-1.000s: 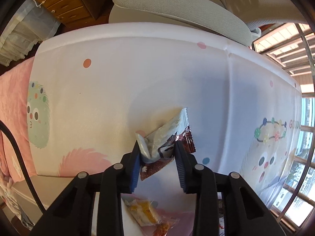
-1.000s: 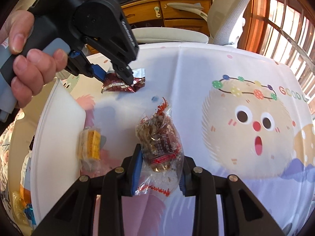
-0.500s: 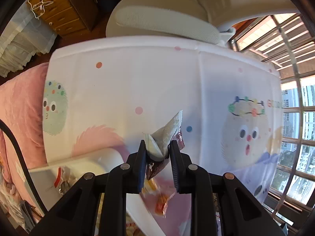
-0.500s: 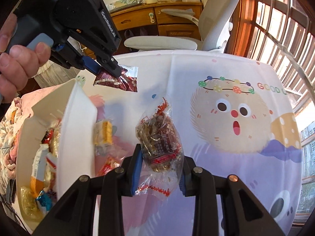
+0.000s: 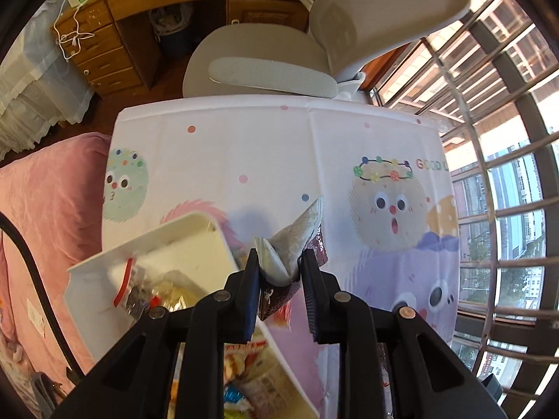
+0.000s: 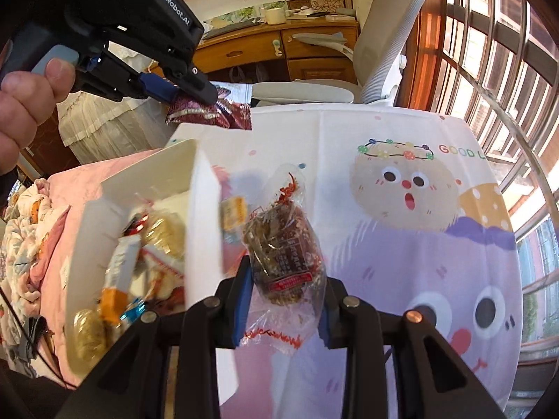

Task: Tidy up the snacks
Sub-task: 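Carry the brown wrapper and nut bag over the tray with both grippers, then open both grippers to drop the wrapper and nut bag into the tray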

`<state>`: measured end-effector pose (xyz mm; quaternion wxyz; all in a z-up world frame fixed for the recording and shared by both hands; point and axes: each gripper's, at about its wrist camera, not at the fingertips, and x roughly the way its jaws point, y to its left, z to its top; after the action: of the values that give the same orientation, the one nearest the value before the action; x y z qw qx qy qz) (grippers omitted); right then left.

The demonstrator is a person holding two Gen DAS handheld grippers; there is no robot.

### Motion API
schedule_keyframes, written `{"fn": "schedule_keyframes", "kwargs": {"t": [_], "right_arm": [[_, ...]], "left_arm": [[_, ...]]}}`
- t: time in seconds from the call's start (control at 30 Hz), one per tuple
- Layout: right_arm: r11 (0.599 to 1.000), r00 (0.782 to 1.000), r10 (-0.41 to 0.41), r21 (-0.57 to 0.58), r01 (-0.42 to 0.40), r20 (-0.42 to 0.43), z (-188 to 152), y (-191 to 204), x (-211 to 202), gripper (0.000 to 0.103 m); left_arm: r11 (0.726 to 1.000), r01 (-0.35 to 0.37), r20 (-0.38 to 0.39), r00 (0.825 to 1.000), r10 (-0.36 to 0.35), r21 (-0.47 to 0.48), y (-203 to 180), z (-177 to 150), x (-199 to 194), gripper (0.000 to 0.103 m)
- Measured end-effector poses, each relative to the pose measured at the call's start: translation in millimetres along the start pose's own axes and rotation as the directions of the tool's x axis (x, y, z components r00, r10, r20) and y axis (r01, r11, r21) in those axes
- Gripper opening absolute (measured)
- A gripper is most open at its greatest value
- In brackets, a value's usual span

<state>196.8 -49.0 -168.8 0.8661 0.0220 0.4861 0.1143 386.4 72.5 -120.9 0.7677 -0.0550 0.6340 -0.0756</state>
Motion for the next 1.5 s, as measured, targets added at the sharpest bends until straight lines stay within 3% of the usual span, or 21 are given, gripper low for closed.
{"fn": "schedule_keyframes", "kwargs": {"t": [0.33, 0.67, 1.13, 1.27, 1.33, 1.4, 1.5], "right_arm": [[0.999, 0.999, 0.036, -0.002, -0.036, 0.018, -32.4, 46.0, -38.1, 0.031], [0.998, 0.997, 0.060, 0.003, -0.060, 0.038, -57.1, 98.1, -61.2, 0.032], [0.999, 0.997, 0.050, -0.003, -0.050, 0.061, -70.9, 153.7, -68.4, 0.032], [1.000, 0.999, 0.020, 0.011, -0.021, 0.039, -73.5, 159.3, -63.8, 0.034], [1.000, 0.999, 0.008, 0.015, -0.009, 0.034, -75.2, 160.5, -63.8, 0.036], [1.000, 0.999, 0.004, 0.020, -0.005, 0.032, -77.2, 161.2, -65.0, 0.038], [1.000, 0.999, -0.008, 0.026, 0.007, 0.031, -80.0, 159.8, -68.1, 0.039]], "left_arm": [[1.000, 0.006, 0.080, 0.997, -0.008, 0.030, 39.0, -67.6, -53.7, 0.021], [0.997, 0.014, 0.127, 0.992, -0.023, 0.072, 85.6, -133.6, -82.1, 0.021], [0.989, 0.015, 0.112, 0.993, -0.031, 0.147, 133.4, -202.8, -79.0, 0.021], [0.989, 0.023, 0.123, 0.992, -0.041, 0.143, 139.7, -210.1, -77.9, 0.029], [0.988, 0.022, 0.131, 0.991, -0.042, 0.152, 141.1, -212.8, -78.7, 0.039], [0.987, 0.019, 0.140, 0.989, -0.041, 0.159, 141.7, -215.1, -79.7, 0.055], [0.982, 0.019, 0.146, 0.988, -0.047, 0.187, 137.3, -218.8, -79.2, 0.058]]}}
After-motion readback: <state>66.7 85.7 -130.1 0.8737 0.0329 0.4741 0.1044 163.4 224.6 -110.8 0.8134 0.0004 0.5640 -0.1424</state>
